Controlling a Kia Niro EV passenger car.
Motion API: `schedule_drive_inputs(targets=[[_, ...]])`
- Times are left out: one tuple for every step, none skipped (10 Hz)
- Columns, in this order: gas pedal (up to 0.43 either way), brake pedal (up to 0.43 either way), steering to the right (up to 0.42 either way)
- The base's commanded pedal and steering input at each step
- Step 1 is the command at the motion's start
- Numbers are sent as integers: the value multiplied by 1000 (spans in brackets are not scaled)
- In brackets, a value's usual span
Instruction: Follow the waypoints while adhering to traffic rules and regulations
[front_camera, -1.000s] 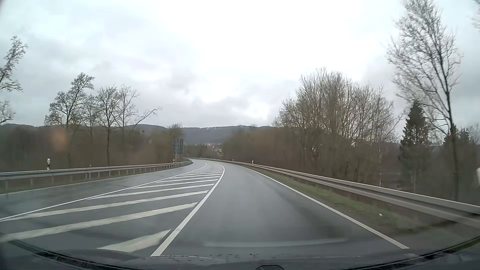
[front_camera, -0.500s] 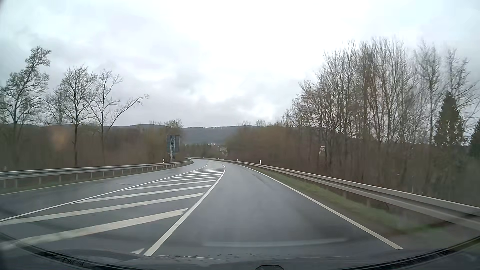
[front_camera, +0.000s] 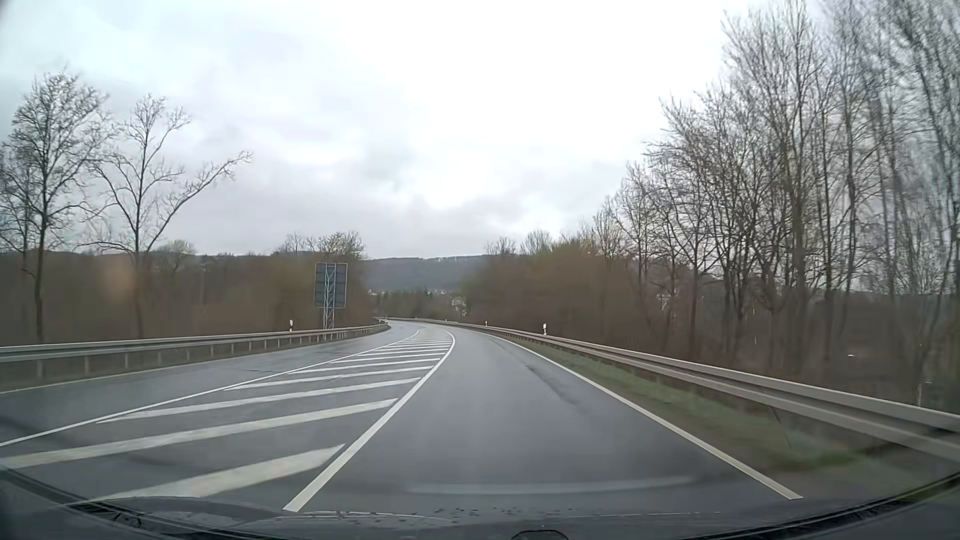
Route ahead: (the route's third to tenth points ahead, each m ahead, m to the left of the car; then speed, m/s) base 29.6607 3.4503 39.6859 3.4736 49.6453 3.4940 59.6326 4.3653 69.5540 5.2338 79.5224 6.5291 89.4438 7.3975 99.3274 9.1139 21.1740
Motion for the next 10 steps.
schedule_drive_inputs(targets=[[622, 0, -13], [630, 0, -12], [630, 0, -11], [630, 0, -10], [630, 0, -10], [630, 0, -10], [630, 0, -10], [622, 0, -10], [622, 0, -10], [610, 0, -10]])
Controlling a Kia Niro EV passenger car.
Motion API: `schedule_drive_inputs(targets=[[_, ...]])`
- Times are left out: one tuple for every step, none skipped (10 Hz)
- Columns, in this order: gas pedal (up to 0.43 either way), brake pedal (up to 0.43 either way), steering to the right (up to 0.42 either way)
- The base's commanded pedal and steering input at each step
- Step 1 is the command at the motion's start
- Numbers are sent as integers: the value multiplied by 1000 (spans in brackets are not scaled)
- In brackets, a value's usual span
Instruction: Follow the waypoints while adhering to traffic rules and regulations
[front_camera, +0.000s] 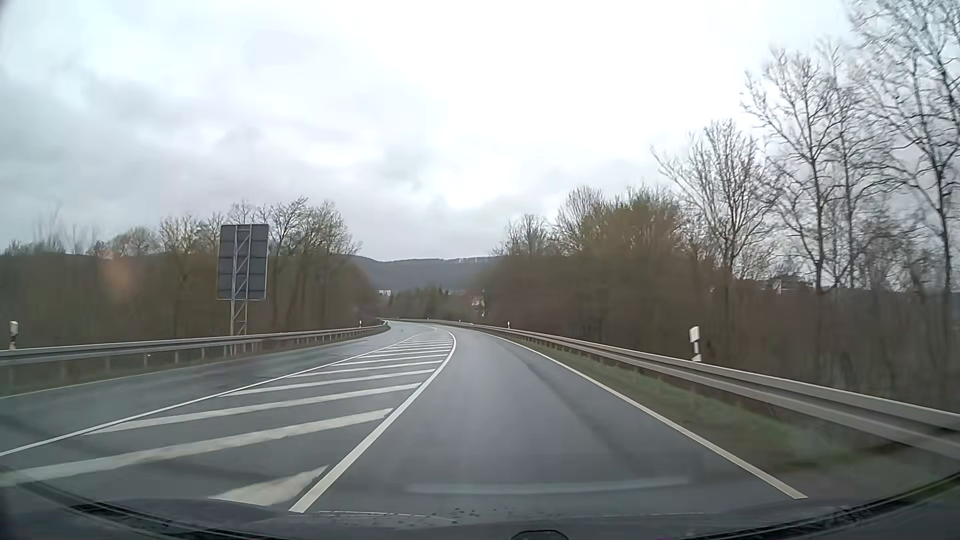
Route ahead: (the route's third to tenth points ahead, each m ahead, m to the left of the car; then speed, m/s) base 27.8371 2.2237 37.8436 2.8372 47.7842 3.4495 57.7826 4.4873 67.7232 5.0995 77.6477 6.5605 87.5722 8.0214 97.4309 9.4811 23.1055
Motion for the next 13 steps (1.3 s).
schedule_drive_inputs(targets=[[610, 0, -10], [622, 0, -10], [630, 0, -10], [650, 0, -10], [681, 0, -10], [720, 0, -9], [772, 0, -9], [799, 0, -9], [831, 0, -9], [831, 0, -9], [831, 0, -9], [831, 0, -11], [831, 0, -11]])
